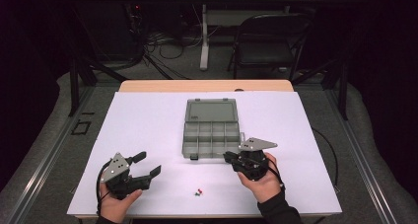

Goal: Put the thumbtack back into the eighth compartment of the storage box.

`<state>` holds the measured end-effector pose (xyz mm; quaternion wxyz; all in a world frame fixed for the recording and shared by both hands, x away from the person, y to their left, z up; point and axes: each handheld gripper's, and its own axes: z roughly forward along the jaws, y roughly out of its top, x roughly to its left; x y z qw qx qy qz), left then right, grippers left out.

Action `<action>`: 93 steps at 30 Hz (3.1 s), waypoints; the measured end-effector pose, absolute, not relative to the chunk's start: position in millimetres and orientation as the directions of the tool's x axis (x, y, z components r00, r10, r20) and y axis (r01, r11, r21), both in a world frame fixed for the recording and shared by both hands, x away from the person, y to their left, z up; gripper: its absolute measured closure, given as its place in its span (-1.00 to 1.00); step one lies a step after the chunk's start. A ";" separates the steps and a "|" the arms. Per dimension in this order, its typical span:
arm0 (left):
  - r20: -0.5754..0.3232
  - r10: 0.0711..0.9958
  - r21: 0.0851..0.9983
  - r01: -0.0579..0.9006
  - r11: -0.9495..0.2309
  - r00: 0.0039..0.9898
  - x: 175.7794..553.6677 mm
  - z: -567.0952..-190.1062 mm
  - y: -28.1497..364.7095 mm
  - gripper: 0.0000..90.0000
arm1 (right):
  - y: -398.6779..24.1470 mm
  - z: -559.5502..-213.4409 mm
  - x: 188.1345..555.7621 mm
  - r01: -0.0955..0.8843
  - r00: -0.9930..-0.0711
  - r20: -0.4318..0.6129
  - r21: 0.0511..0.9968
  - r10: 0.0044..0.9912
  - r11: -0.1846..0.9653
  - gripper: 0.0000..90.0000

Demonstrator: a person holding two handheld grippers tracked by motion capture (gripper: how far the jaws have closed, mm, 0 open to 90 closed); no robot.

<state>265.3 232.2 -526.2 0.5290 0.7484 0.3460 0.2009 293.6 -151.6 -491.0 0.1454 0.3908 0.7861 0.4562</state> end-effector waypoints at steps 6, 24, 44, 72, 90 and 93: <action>-0.065 0.731 0.931 0.306 -0.201 0.679 265.5 -526.4 232.0 -0.44 | -155.0 -489.8 301.4 0.486 -0.637 0.119 0.829 0.762 0.277 0.86; -0.066 0.730 0.928 0.311 -0.205 0.680 266.5 -527.3 231.6 -0.44 | -153.9 -504.2 336.7 0.528 -0.575 0.086 0.798 0.814 0.289 0.86; -0.071 0.728 0.927 0.314 -0.204 0.682 268.0 -528.3 231.5 -0.44 | -151.8 -520.0 350.2 0.555 -0.556 0.085 0.778 0.827 0.293 0.86; -0.077 0.728 0.926 0.319 -0.200 0.682 268.4 -528.7 231.9 -0.44 | -152.3 -526.1 354.2 0.583 -0.535 0.086 0.758 0.841 0.293 0.70; -0.074 0.730 0.929 0.313 -0.197 0.679 268.1 -528.0 232.8 -0.44 | -153.2 -515.4 345.8 0.501 -0.537 0.046 0.820 0.842 0.275 0.03; -0.076 0.731 0.930 0.313 -0.194 0.678 267.8 -527.8 233.0 -0.44 | -152.6 -513.0 342.1 0.488 -0.542 0.039 0.828 0.839 0.276 0.02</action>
